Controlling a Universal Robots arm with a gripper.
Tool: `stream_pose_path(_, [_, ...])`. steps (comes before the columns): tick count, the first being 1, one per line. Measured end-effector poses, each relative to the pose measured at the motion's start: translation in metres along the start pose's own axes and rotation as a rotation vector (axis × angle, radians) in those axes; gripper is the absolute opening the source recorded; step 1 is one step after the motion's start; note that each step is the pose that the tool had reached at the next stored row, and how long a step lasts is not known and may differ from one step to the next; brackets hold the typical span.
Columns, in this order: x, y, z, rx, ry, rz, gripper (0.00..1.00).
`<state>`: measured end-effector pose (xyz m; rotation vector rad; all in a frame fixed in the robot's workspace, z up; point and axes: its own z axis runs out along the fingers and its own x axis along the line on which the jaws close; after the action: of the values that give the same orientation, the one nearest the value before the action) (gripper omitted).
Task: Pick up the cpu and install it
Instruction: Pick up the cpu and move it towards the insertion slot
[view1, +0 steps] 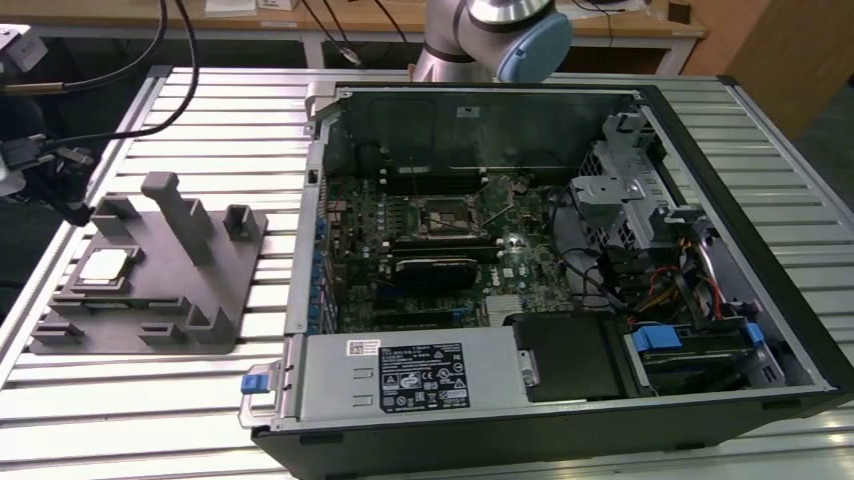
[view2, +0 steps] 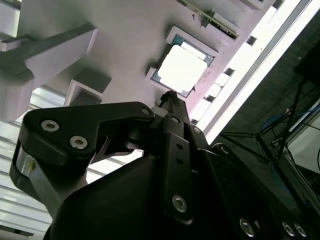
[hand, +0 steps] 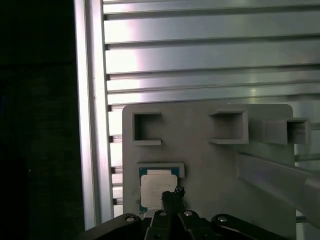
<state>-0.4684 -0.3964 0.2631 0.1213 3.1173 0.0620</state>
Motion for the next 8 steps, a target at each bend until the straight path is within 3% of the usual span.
stream_pose_path(8, [0.0010, -0.0038, 0.0133, 0.0001, 0.0001, 0.000, 0.11])
